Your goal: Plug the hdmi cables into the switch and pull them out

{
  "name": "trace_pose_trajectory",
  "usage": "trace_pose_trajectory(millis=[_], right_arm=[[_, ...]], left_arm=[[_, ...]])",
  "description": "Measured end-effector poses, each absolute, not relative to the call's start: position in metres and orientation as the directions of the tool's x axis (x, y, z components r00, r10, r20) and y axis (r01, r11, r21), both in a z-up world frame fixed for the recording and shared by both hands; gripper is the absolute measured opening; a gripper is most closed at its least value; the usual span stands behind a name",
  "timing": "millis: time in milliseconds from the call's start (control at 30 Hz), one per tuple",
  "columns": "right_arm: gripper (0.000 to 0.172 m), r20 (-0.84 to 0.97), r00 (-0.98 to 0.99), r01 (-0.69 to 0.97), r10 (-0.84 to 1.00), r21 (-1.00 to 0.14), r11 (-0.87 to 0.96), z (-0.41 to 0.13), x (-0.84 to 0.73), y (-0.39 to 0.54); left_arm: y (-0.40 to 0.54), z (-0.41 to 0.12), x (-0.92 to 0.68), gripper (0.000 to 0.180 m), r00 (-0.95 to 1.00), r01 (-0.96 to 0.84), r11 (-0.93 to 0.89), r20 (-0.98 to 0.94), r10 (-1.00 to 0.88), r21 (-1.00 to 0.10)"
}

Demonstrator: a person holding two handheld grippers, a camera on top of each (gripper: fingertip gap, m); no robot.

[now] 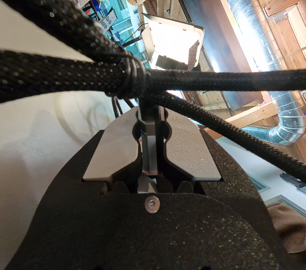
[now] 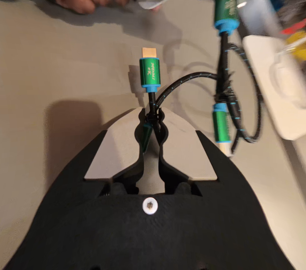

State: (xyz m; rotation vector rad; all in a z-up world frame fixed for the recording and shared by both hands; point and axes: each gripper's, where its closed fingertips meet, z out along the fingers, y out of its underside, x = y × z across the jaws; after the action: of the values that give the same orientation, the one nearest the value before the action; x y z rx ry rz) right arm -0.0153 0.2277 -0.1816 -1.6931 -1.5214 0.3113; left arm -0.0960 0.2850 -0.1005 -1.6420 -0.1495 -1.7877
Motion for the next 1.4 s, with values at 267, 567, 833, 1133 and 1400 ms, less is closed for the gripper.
trace_pose_trajectory(millis=[267,567,833,1133,1400], right_arm=[[0.014,0.651,0.306,0.74,0.695,-0.621,0.256,-0.166,-0.028,0.271],[0.014,0.7,0.49,0.758,0.519,-0.636,0.144,-0.143,-0.03,0.291],[0.013,0.705,0.534,0.742,0.466,-0.656,0.142,-0.132,-0.024,0.294],[0.013,0.769,0.502,0.766,0.397,-0.608,0.21,-0.121,-0.028,0.289],[0.013,0.809,0.469,0.79,0.353,-0.564,0.242,-0.117,-0.031,0.285]], left_arm=[[0.29,-0.093,-0.102,0.022,0.051,0.595,-0.699,0.886,-0.461,-0.398],[0.3,-0.09,-0.099,0.022,0.051,0.67,-0.64,0.884,-0.465,-0.376],[0.298,-0.088,-0.088,0.022,0.103,0.644,-0.627,0.861,-0.498,-0.44],[0.297,-0.087,-0.092,0.022,0.056,0.662,-0.635,0.87,-0.489,-0.399],[0.298,-0.088,-0.095,0.022,0.043,0.675,-0.635,0.879,-0.476,-0.377]])
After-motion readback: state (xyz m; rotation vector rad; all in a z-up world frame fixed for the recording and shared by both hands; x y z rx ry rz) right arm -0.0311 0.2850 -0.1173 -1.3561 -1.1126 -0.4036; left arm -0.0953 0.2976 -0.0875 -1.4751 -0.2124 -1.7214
